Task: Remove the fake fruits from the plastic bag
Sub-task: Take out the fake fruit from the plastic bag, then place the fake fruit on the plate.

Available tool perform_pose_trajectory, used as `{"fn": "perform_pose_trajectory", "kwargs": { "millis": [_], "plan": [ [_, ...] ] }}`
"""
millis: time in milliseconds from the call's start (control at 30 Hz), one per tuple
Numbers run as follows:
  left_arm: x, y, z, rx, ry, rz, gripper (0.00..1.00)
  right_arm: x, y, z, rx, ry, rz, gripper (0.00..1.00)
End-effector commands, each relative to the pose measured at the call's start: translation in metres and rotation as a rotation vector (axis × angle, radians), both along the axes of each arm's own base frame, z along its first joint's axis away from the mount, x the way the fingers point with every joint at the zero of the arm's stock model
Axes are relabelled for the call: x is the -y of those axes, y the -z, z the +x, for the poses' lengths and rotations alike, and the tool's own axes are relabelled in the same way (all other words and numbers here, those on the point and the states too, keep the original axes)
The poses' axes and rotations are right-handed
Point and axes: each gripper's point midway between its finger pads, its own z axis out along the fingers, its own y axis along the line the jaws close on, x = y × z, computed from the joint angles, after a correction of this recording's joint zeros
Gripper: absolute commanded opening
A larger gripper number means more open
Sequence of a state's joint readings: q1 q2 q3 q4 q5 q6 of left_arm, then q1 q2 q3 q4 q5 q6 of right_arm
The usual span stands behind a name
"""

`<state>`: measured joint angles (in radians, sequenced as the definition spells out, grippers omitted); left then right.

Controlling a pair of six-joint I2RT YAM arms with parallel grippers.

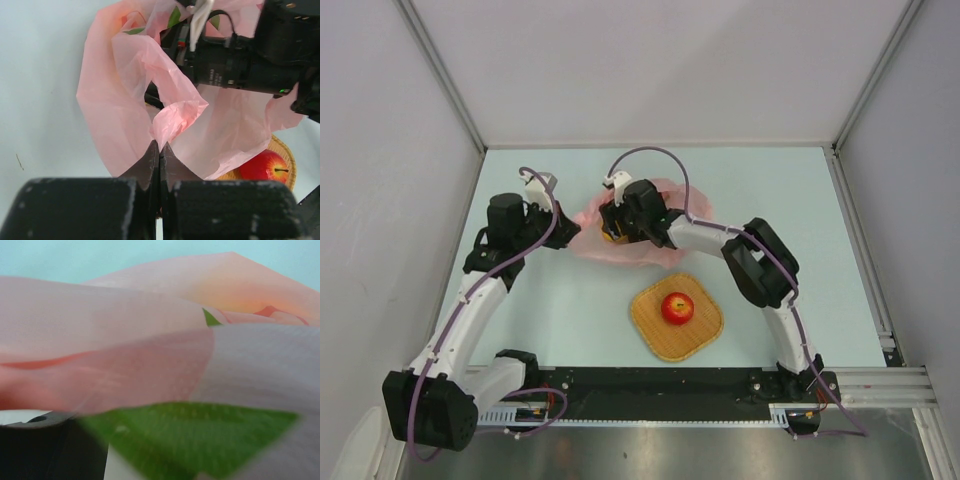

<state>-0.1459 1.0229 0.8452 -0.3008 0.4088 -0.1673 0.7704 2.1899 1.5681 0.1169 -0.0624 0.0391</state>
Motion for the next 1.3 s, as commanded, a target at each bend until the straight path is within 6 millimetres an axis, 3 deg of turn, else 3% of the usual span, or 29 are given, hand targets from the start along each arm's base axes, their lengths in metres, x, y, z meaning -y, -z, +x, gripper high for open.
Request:
{"fn": "perform_pose_trajectory", "kwargs": {
  "millis": [0, 67, 100, 167, 200, 267, 300, 400, 433, 500, 533, 567, 633, 667, 700, 767, 900, 1033, 1267],
  "plan": [
    [0.004, -0.025, 0.007, 0.061, 0.015, -0.034, 0.0, 0.002, -0.126, -0.007, 0.178, -0.066, 0.16, 0.42],
    [0.003, -0.028, 0.007, 0.069, 0.014, -0.034, 0.0, 0.012, -0.153, -0.019, 0.183, -0.123, 0.203, 0.41],
    [0.003, -0.029, 0.008, 0.072, 0.013, -0.033, 0.0, 0.019, -0.184, -0.029, 0.212, -0.148, 0.24, 0.41],
    [0.005, -0.03, 0.008, 0.073, 0.019, -0.039, 0.0, 0.03, -0.196, -0.049, 0.193, -0.218, 0.26, 0.4],
    [0.005, -0.031, 0.009, 0.077, 0.017, -0.04, 0.0, 0.038, -0.218, -0.06, 0.231, -0.251, 0.273, 0.4],
    [0.006, -0.031, 0.009, 0.075, 0.02, -0.044, 0.0, 0.047, -0.226, -0.081, 0.226, -0.355, 0.281, 0.4],
    [0.005, -0.031, 0.01, 0.078, 0.019, -0.043, 0.0, 0.053, -0.247, -0.096, 0.271, -0.394, 0.293, 0.4],
    [0.005, -0.033, 0.011, 0.078, 0.02, -0.042, 0.01, 0.071, -0.253, -0.115, 0.311, -0.454, 0.227, 0.4],
    [0.006, -0.033, 0.012, 0.079, 0.022, -0.041, 0.01, 0.079, -0.265, -0.128, 0.343, -0.488, 0.22, 0.4],
    [0.006, -0.034, 0.013, 0.08, 0.025, -0.041, 0.01, 0.093, -0.249, -0.149, 0.33, -0.576, 0.124, 0.39],
    [0.006, -0.035, 0.015, 0.082, 0.022, -0.042, 0.01, 0.103, -0.251, -0.161, 0.35, -0.615, 0.089, 0.39],
    [0.007, -0.037, 0.016, 0.085, 0.025, -0.043, 0.0, 0.118, -0.229, -0.176, 0.312, -0.684, -0.011, 0.38],
    [0.008, -0.039, 0.017, 0.085, 0.03, -0.047, 0.0, 0.138, -0.216, -0.197, 0.311, -0.764, -0.106, 0.38],
    [0.008, -0.04, 0.018, 0.087, 0.03, -0.047, 0.0, 0.159, -0.192, -0.218, 0.207, -0.815, -0.187, 0.38],
    [0.008, -0.04, 0.018, 0.087, 0.031, -0.047, 0.01, 0.171, -0.18, -0.222, 0.26, -0.889, -0.298, 0.38],
    [0.008, -0.041, 0.019, 0.09, 0.028, -0.047, 0.01, 0.202, -0.15, -0.251, 0.134, -0.991, -0.437, 0.37],
    [0.008, -0.038, 0.017, 0.083, 0.031, -0.052, 0.01, 0.245, -0.113, -0.268, -0.016, -1.095, -0.679, 0.35],
    [0.009, -0.035, 0.015, 0.077, 0.036, -0.055, 0.01, 0.258, -0.087, -0.277, -0.117, -1.16, -0.8, 0.36],
    [0.006, -0.038, 0.009, 0.09, 0.033, -0.04, 0.02, 0.253, -0.04, -0.273, -0.289, -1.195, -0.967, 0.35]
  ]
}}
